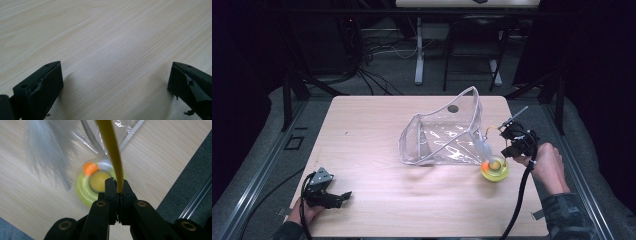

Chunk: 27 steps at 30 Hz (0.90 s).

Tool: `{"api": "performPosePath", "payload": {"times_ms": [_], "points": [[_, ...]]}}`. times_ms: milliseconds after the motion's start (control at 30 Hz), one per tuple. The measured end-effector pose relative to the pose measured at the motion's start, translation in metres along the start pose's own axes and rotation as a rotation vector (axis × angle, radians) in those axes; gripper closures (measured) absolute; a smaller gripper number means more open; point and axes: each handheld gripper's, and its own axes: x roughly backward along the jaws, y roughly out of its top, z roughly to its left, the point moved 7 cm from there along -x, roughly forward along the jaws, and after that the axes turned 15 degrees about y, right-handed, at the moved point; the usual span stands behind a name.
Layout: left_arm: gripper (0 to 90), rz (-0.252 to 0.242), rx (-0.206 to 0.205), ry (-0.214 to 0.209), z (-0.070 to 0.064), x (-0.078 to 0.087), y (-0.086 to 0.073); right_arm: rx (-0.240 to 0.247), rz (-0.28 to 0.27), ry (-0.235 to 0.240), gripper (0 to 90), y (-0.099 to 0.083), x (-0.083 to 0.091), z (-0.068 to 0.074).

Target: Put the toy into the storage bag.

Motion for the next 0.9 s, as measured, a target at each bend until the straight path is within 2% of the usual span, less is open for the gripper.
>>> {"api": "performPosePath", "payload": {"times_ms": [67,533,900], "points": [[0.0,0.000,0.000,0.000,0.000,0.000,0.000,0.001,0.007,-0.015,87.8,0.002,0.003,-0.003],[0.0,0.000,0.000,0.000,0.000,0.000,0.000,-0.012,0.030,-0.037,87.8,0.013,0.020,-0.014],[0.0,0.000,0.001,0.000,0.000,0.000,0.000,-0.025,0.017,-0.044,87.7,0.024,0.035,-0.018]]}}
